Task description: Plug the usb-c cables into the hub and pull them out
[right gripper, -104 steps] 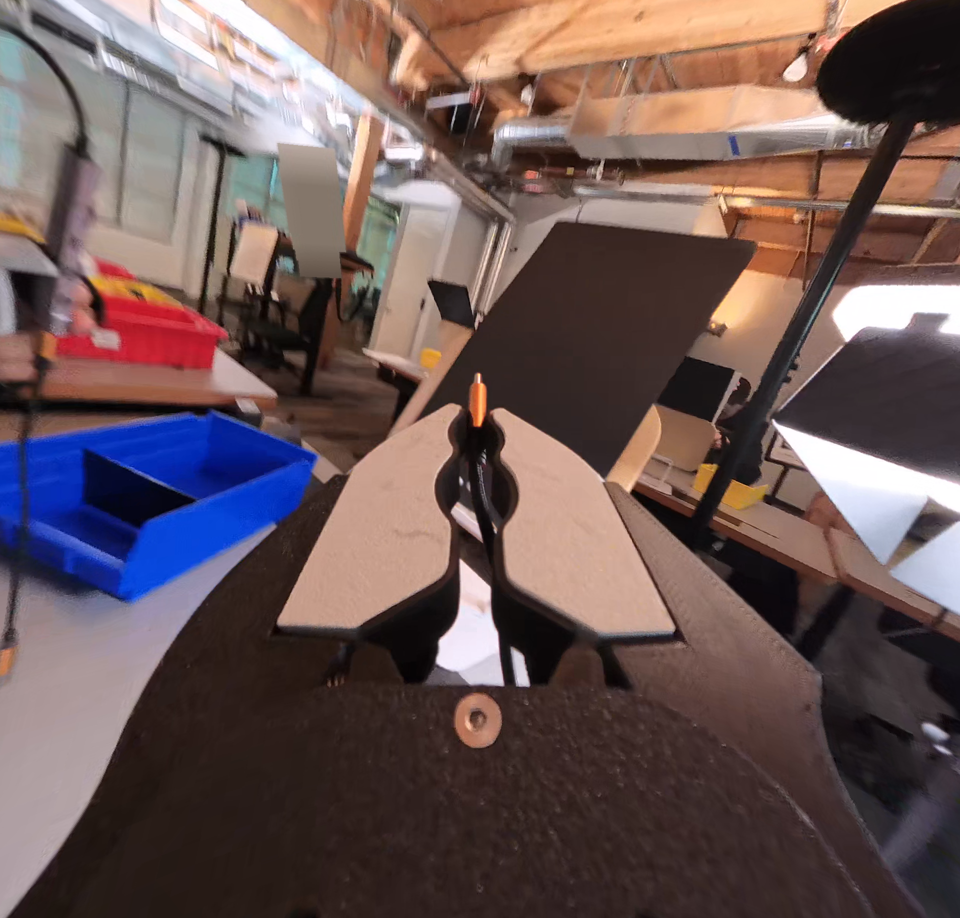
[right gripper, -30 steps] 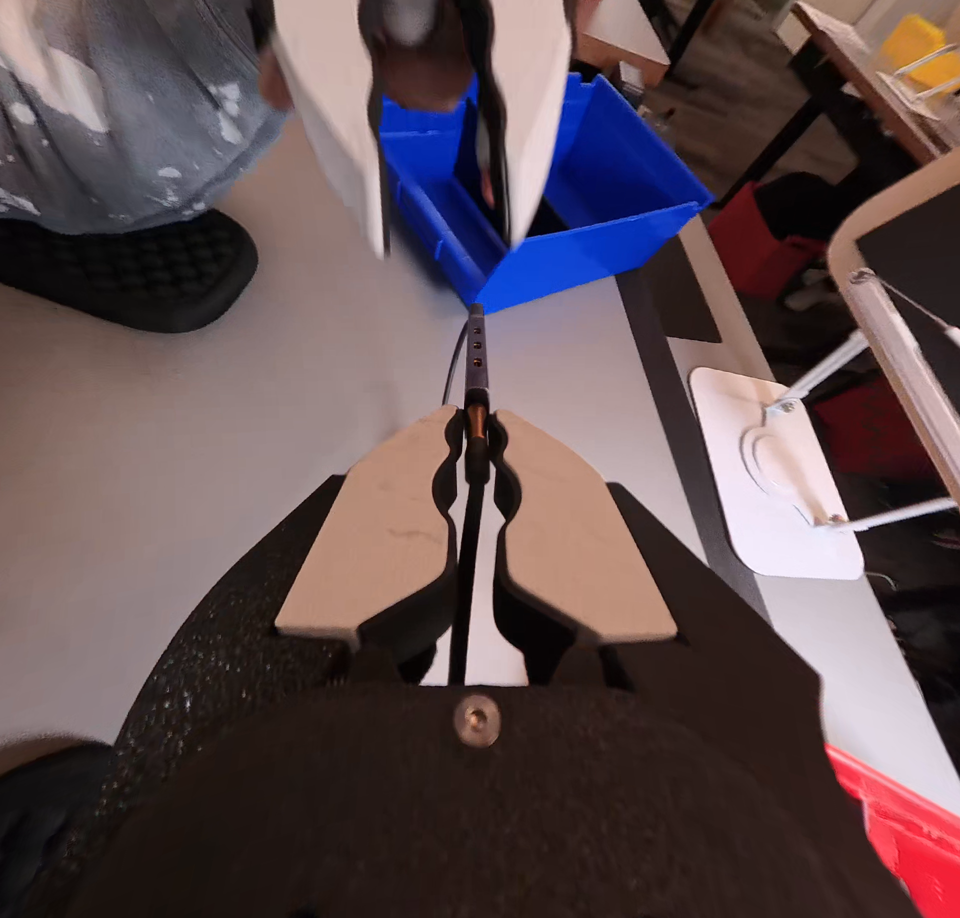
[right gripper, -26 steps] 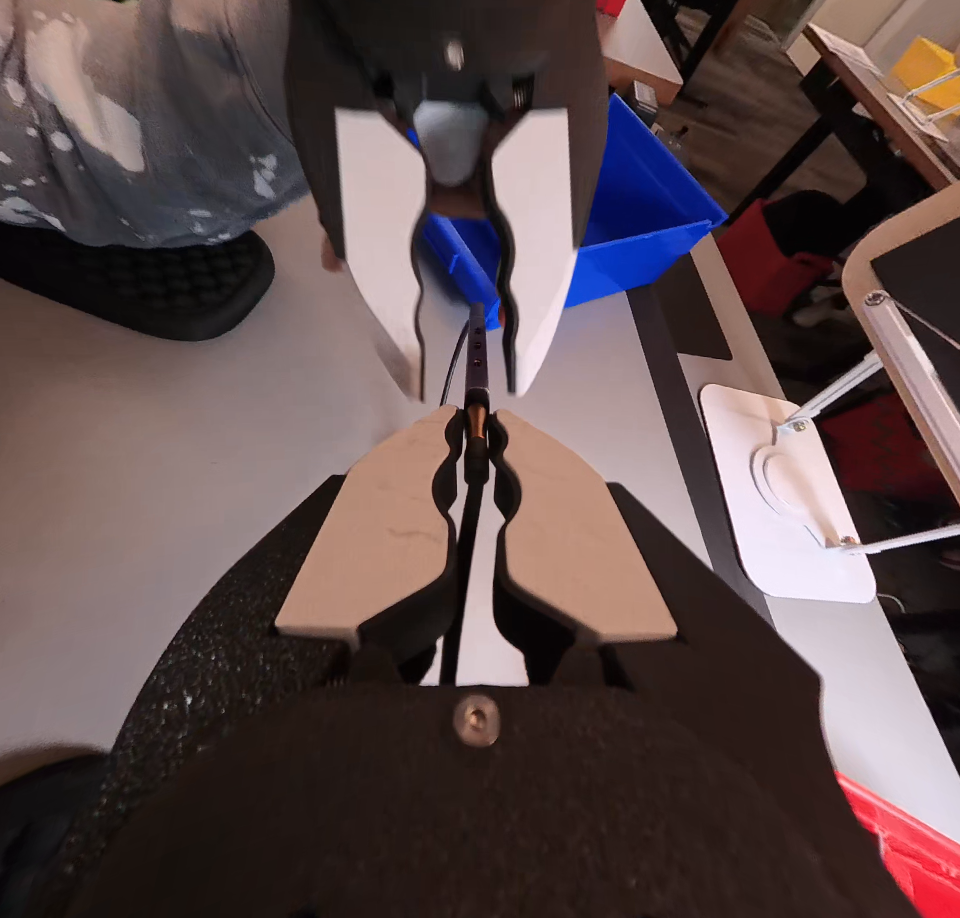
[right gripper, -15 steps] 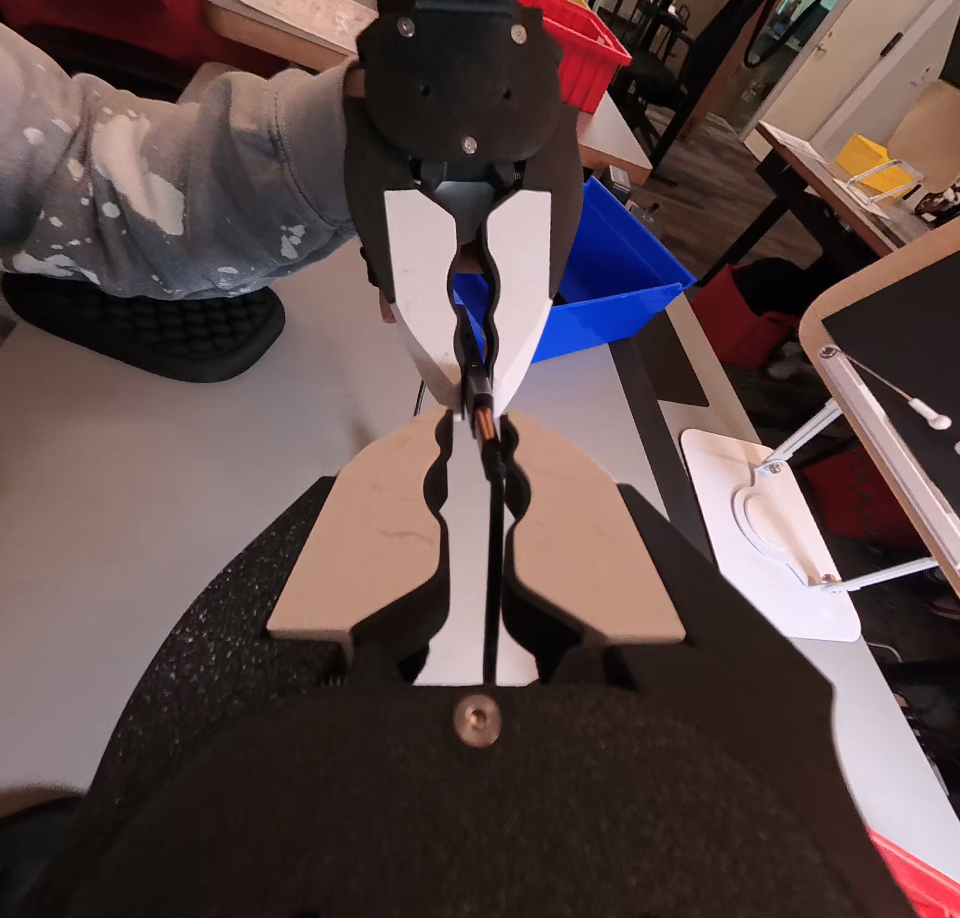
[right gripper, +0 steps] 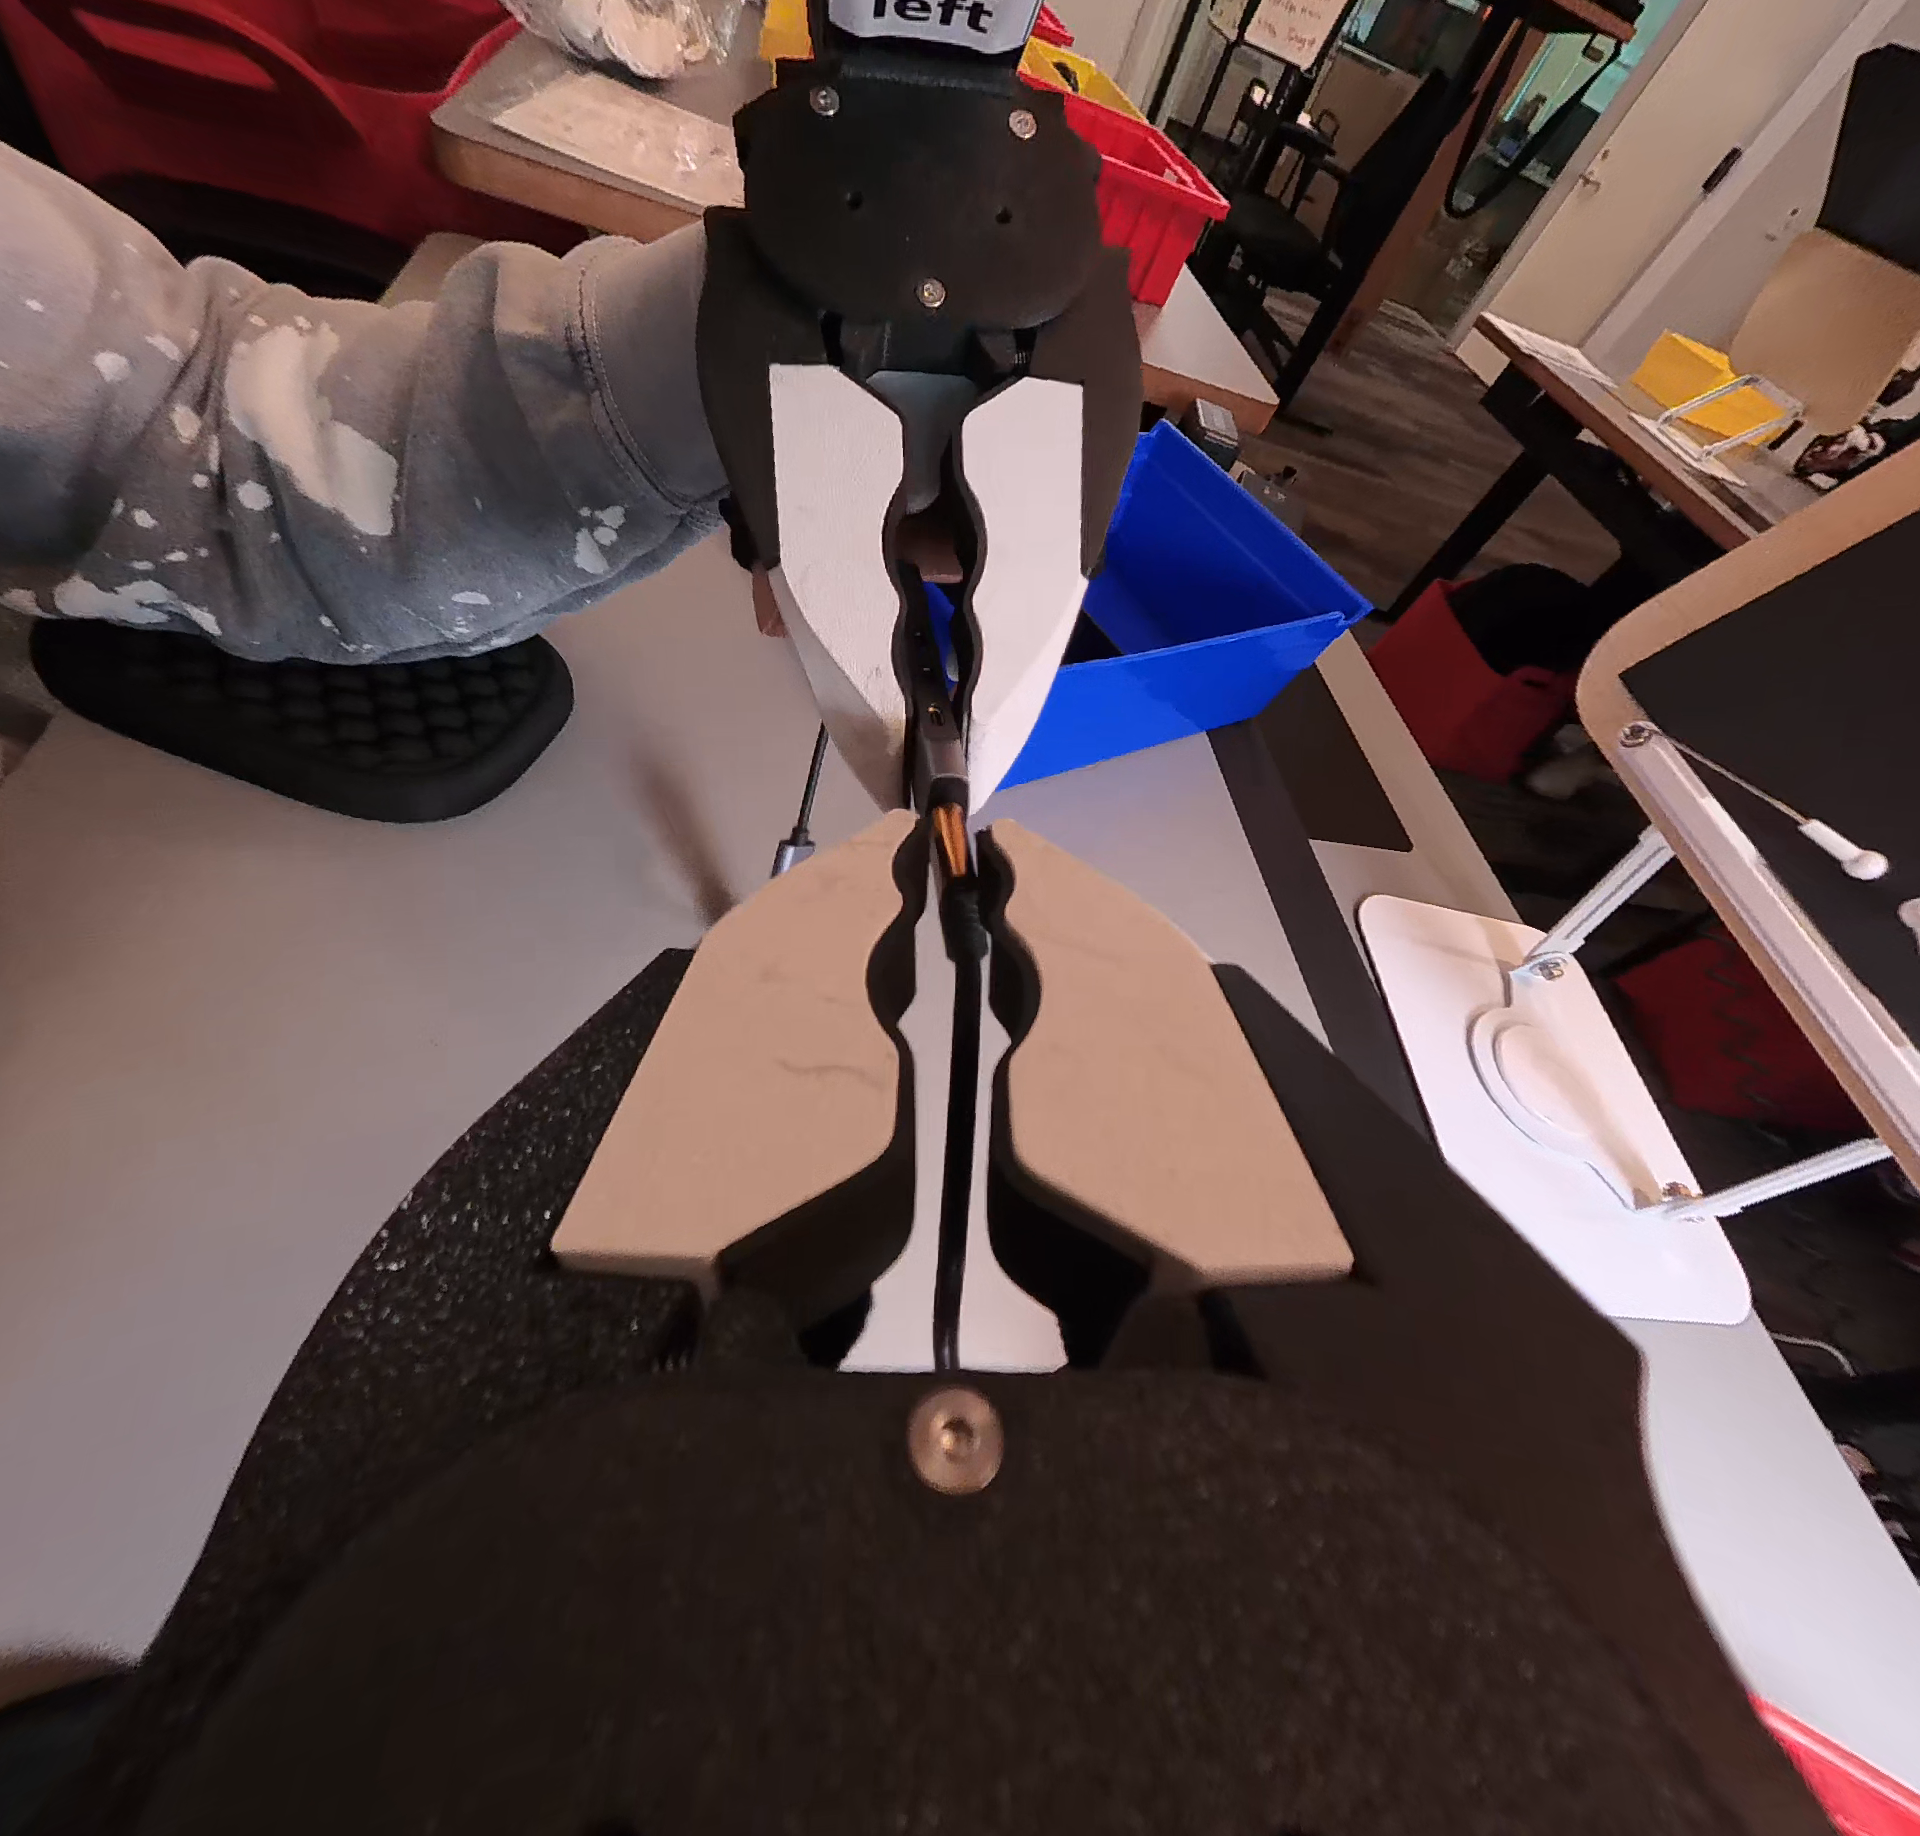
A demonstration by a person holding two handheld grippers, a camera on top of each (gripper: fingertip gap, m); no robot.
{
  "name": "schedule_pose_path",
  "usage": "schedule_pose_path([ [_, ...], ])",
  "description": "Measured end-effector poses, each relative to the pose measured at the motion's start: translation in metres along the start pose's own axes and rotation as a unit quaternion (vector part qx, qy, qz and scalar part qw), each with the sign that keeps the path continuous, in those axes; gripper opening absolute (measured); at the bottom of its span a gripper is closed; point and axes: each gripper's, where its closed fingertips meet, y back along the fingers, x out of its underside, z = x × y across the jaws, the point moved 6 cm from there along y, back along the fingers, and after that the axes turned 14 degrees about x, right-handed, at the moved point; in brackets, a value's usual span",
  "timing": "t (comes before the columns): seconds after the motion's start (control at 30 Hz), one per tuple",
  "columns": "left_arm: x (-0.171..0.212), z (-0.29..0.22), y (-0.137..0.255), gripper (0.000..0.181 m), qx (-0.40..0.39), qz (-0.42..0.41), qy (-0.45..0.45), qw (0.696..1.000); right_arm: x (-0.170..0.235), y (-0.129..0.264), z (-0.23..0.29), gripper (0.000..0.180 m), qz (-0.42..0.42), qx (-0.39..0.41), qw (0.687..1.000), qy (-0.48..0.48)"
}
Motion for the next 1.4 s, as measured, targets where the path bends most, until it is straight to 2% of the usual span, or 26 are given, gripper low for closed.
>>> schedule_pose_path([
  [0.03, 0.000, 0.000, 0.000, 0.010, 0.000, -0.002, 0.001, 1.000, 0.000, 0.001, 0.000, 0.008, 0.001, 0.002, 1.000, 0.002],
  [0.6, -0.001, 0.000, -0.001, 0.010, 0.012, -0.017, 0.003, 1.000, 0.001, -0.001, 0.002, 0.012, 0.007, 0.003, 1.000, 0.010],
  [0.83, -0.001, 0.000, 0.000, 0.010, 0.015, -0.020, 0.000, 1.000, -0.001, -0.002, 0.003, 0.006, 0.005, -0.003, 1.000, 0.007],
  [1.07, -0.007, -0.005, 0.001, 0.010, 0.004, -0.009, -0.041, 0.999, -0.004, 0.006, 0.004, 0.006, 0.003, -0.022, 1.000, 0.015],
  [1.4, -0.004, -0.001, -0.004, 0.011, 0.030, -0.012, -0.028, 0.999, 0.002, 0.009, 0.003, 0.007, 0.035, -0.020, 0.999, 0.028],
])
